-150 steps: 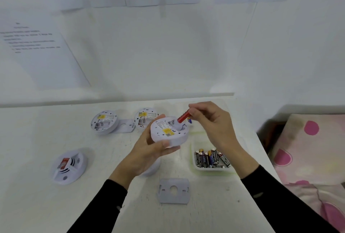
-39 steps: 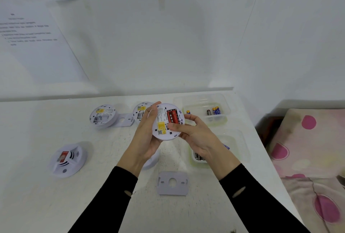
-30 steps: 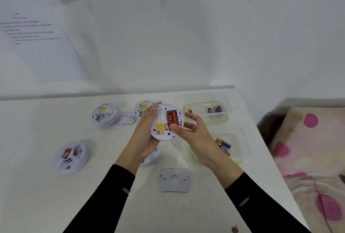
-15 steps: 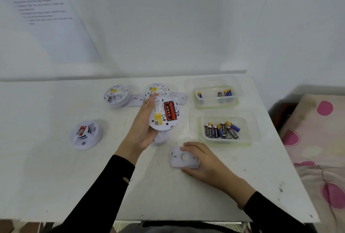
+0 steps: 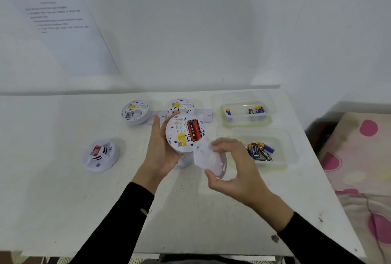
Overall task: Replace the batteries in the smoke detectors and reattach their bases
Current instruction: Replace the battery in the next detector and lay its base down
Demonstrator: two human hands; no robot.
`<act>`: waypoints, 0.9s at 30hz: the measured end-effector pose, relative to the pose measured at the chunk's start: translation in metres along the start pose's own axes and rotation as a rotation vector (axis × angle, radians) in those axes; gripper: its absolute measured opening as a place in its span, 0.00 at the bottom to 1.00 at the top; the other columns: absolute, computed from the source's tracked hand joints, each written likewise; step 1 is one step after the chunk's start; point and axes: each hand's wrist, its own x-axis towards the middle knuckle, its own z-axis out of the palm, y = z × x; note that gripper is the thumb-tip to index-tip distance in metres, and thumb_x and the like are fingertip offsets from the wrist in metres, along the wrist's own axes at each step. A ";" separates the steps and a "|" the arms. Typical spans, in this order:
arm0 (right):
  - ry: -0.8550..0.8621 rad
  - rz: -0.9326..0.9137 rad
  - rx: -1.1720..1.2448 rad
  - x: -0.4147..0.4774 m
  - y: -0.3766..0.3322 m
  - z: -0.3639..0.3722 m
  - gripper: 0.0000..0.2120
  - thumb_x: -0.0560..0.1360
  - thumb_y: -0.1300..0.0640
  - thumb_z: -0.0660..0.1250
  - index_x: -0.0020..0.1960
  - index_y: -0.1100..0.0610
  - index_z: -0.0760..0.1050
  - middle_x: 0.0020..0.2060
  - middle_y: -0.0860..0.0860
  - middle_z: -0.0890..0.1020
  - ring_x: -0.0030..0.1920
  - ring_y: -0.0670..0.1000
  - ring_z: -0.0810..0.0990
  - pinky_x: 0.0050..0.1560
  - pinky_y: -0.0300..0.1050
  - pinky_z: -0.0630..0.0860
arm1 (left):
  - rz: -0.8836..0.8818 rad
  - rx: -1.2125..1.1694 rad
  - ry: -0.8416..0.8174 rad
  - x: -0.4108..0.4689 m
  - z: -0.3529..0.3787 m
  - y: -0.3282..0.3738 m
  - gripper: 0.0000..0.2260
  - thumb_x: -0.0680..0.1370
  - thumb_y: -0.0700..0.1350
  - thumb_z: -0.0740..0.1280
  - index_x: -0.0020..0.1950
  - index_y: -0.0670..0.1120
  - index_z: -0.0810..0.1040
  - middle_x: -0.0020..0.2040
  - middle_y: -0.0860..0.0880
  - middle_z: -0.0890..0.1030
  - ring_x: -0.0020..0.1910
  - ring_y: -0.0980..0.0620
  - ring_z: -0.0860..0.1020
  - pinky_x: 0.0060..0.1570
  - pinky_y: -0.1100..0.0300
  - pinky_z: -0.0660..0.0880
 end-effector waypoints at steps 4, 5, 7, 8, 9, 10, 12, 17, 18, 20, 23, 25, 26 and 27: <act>-0.074 -0.084 -0.068 0.040 -0.011 -0.007 0.24 0.66 0.53 0.76 0.59 0.53 0.72 0.58 0.46 0.76 0.60 0.48 0.74 0.62 0.42 0.69 | -0.048 0.006 -0.034 0.000 0.006 -0.003 0.31 0.81 0.66 0.49 0.71 0.46 0.74 0.67 0.39 0.78 0.66 0.39 0.77 0.62 0.41 0.76; -0.130 -0.083 -0.099 0.049 -0.010 -0.009 0.24 0.67 0.51 0.75 0.60 0.52 0.72 0.58 0.45 0.76 0.60 0.47 0.73 0.62 0.43 0.67 | -0.063 0.007 -0.056 -0.001 0.007 -0.003 0.31 0.81 0.66 0.50 0.73 0.45 0.72 0.68 0.39 0.77 0.67 0.38 0.76 0.64 0.39 0.74; -0.243 -0.104 -0.161 0.063 -0.005 -0.013 0.25 0.67 0.50 0.74 0.61 0.52 0.71 0.58 0.44 0.76 0.60 0.45 0.72 0.64 0.43 0.64 | -0.096 0.008 -0.093 -0.001 0.010 -0.002 0.31 0.81 0.65 0.50 0.73 0.44 0.72 0.68 0.38 0.77 0.66 0.38 0.76 0.65 0.40 0.73; -0.281 -0.129 -0.186 0.069 -0.003 -0.015 0.25 0.67 0.50 0.74 0.61 0.52 0.71 0.58 0.42 0.75 0.60 0.44 0.72 0.65 0.42 0.62 | -0.112 0.016 -0.098 0.000 0.011 -0.001 0.31 0.82 0.65 0.50 0.72 0.44 0.73 0.68 0.38 0.77 0.65 0.38 0.77 0.64 0.42 0.75; -0.309 -0.154 -0.202 0.074 -0.002 -0.016 0.25 0.67 0.51 0.74 0.61 0.52 0.71 0.58 0.40 0.75 0.59 0.42 0.71 0.65 0.40 0.60 | -0.128 0.033 -0.106 0.000 0.012 0.000 0.31 0.82 0.65 0.49 0.72 0.44 0.73 0.68 0.38 0.77 0.65 0.39 0.78 0.62 0.44 0.77; -0.337 -0.171 -0.212 0.079 -0.001 -0.018 0.25 0.67 0.52 0.75 0.62 0.51 0.71 0.57 0.38 0.74 0.59 0.41 0.70 0.65 0.39 0.59 | -0.141 0.051 -0.117 0.001 0.012 0.001 0.32 0.82 0.65 0.49 0.73 0.43 0.72 0.68 0.38 0.76 0.66 0.39 0.77 0.61 0.45 0.78; -0.392 -0.190 -0.233 0.085 -0.001 -0.022 0.26 0.66 0.52 0.75 0.62 0.50 0.71 0.57 0.38 0.74 0.58 0.40 0.70 0.66 0.41 0.58 | -0.157 0.077 -0.128 0.001 0.013 0.003 0.33 0.81 0.66 0.49 0.74 0.43 0.70 0.69 0.38 0.76 0.67 0.39 0.76 0.60 0.44 0.78; -0.422 -0.177 -0.243 0.094 0.002 -0.029 0.26 0.68 0.48 0.75 0.63 0.46 0.71 0.58 0.40 0.76 0.61 0.42 0.71 0.67 0.46 0.60 | -0.130 0.109 -0.176 -0.002 0.017 0.006 0.22 0.81 0.59 0.61 0.67 0.46 0.75 0.64 0.40 0.80 0.61 0.40 0.80 0.51 0.46 0.82; -0.409 -0.167 -0.229 0.095 0.003 -0.029 0.26 0.69 0.47 0.75 0.64 0.46 0.71 0.59 0.39 0.75 0.63 0.41 0.69 0.68 0.45 0.59 | -0.132 0.128 -0.209 -0.002 0.014 0.007 0.23 0.79 0.55 0.67 0.70 0.44 0.73 0.66 0.39 0.78 0.63 0.39 0.79 0.52 0.45 0.81; -0.399 -0.119 -0.201 0.095 0.004 -0.032 0.26 0.69 0.45 0.75 0.65 0.44 0.71 0.61 0.37 0.74 0.66 0.38 0.66 0.69 0.43 0.59 | -0.144 0.156 -0.247 0.000 0.009 0.008 0.33 0.73 0.42 0.74 0.75 0.44 0.66 0.71 0.35 0.72 0.66 0.35 0.76 0.53 0.43 0.81; -0.368 0.184 0.050 0.092 0.003 -0.032 0.27 0.69 0.43 0.74 0.66 0.41 0.69 0.63 0.34 0.72 0.67 0.39 0.67 0.67 0.37 0.65 | -0.148 0.172 -0.221 0.003 0.007 0.007 0.34 0.70 0.32 0.68 0.75 0.46 0.65 0.70 0.34 0.72 0.65 0.34 0.76 0.52 0.43 0.81; -0.213 0.416 0.258 0.093 0.006 -0.027 0.23 0.72 0.45 0.71 0.65 0.44 0.71 0.62 0.39 0.75 0.63 0.41 0.74 0.62 0.37 0.73 | -0.137 0.189 -0.213 0.002 0.011 0.005 0.33 0.69 0.32 0.67 0.73 0.46 0.66 0.69 0.35 0.73 0.66 0.34 0.75 0.53 0.43 0.80; -0.165 0.545 0.332 0.095 0.010 -0.024 0.19 0.74 0.46 0.69 0.64 0.48 0.73 0.60 0.43 0.78 0.60 0.45 0.77 0.59 0.40 0.77 | -0.127 0.193 -0.204 0.003 0.012 0.004 0.31 0.68 0.32 0.67 0.71 0.46 0.67 0.67 0.36 0.75 0.64 0.35 0.76 0.53 0.43 0.80; -0.166 0.675 0.409 0.096 0.013 -0.023 0.17 0.76 0.47 0.68 0.62 0.51 0.76 0.57 0.48 0.81 0.58 0.49 0.80 0.55 0.43 0.79 | -0.115 0.197 -0.195 0.004 0.013 0.003 0.30 0.68 0.32 0.67 0.69 0.47 0.69 0.65 0.37 0.76 0.61 0.37 0.77 0.53 0.42 0.80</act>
